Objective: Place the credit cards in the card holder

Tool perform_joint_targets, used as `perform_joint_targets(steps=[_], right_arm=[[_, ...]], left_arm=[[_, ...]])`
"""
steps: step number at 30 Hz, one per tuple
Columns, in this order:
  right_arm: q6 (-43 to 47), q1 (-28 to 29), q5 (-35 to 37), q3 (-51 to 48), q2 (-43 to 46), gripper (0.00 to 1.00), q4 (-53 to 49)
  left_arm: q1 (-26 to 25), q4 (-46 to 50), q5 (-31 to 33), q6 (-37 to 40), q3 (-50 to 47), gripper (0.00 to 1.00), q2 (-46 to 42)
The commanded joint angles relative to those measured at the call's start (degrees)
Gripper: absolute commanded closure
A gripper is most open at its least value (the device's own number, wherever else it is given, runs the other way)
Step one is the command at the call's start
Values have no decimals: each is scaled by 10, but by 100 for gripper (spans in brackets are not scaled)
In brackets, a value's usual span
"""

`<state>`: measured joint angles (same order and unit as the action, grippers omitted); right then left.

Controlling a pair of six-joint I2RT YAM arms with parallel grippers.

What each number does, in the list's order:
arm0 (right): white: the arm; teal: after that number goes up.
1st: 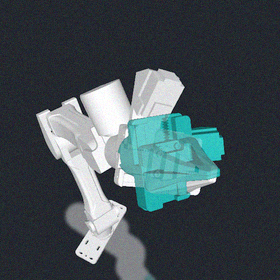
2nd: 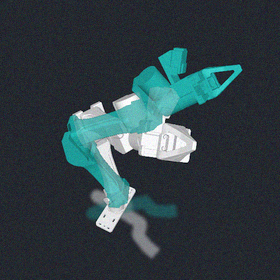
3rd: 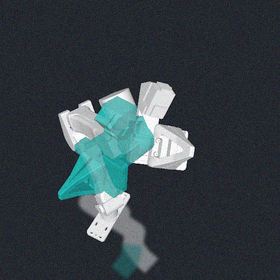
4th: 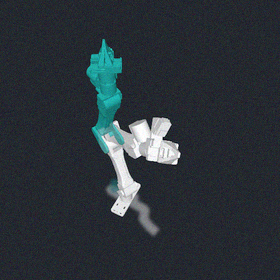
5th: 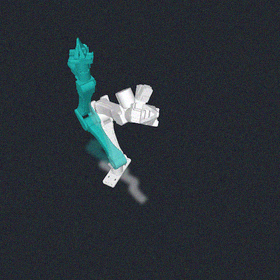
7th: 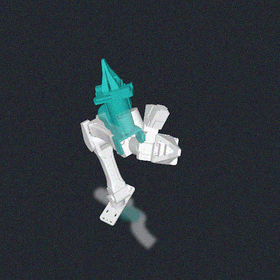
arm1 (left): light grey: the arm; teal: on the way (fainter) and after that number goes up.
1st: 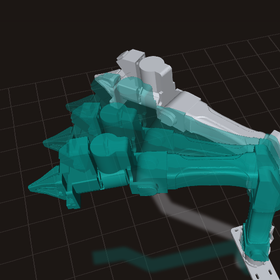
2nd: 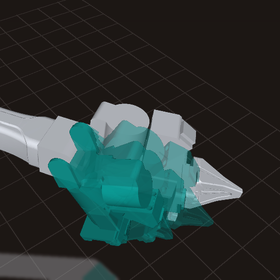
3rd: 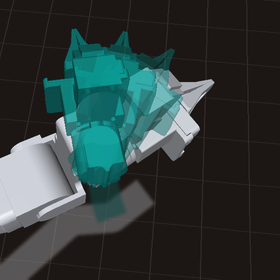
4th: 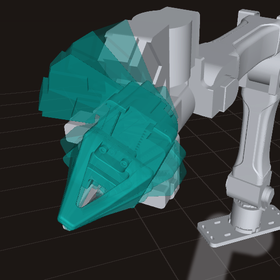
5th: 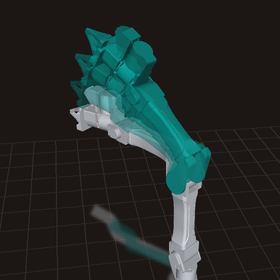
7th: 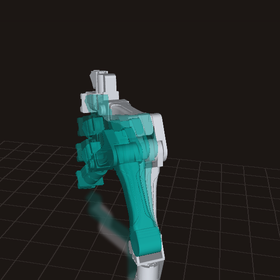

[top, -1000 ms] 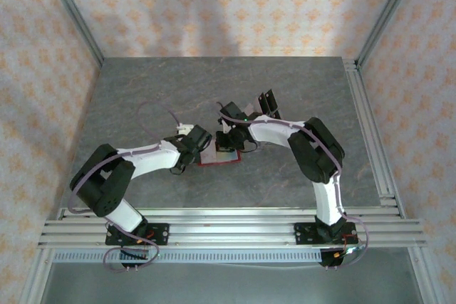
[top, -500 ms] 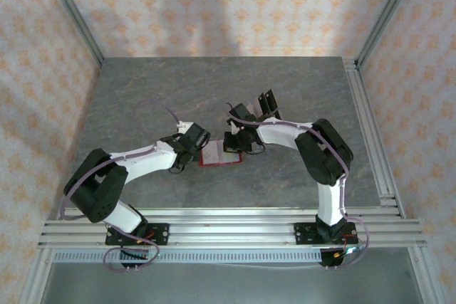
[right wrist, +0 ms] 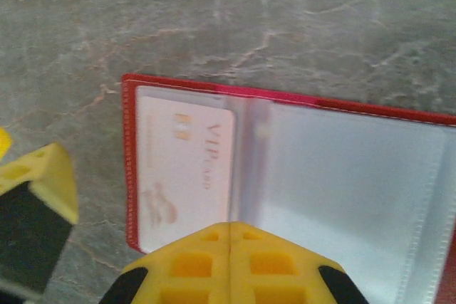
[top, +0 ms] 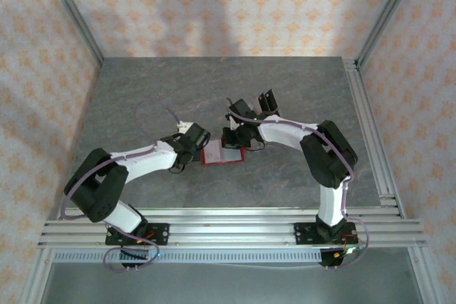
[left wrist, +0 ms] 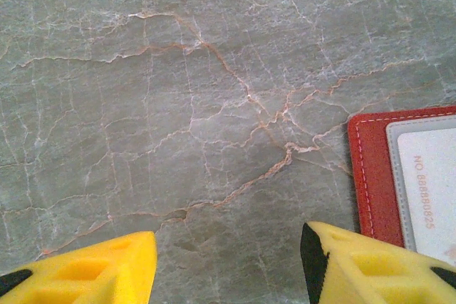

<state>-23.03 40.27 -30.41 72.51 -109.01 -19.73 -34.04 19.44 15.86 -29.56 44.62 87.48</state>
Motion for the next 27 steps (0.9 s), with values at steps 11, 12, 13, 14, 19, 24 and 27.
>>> perform_joint_targets(steps=[11, 12, 13, 14, 19, 24, 27], right_arm=[[22, 14, 21, 40, -44, 100, -31], [23, 14, 23, 40, -47, 100, -33], [25, 14, 27, 40, -49, 100, -36], [26, 14, 29, 39, -51, 100, -37], [28, 14, 30, 37, -57, 100, -38], [29, 14, 33, 34, -52, 100, -38], [31, 14, 37, 32, -48, 100, -41]], left_arm=[[0, -15, 19, -7, 4, 43, 43], [0, -15, 19, -7, 5, 43, 44], [0, -15, 19, -7, 4, 43, 45], [0, -16, 19, -7, 3, 43, 47], [0, -21, 19, -7, 0, 43, 51], [0, -24, 17, -7, -2, 43, 55], [1, -27, 16, -7, -3, 43, 57]])
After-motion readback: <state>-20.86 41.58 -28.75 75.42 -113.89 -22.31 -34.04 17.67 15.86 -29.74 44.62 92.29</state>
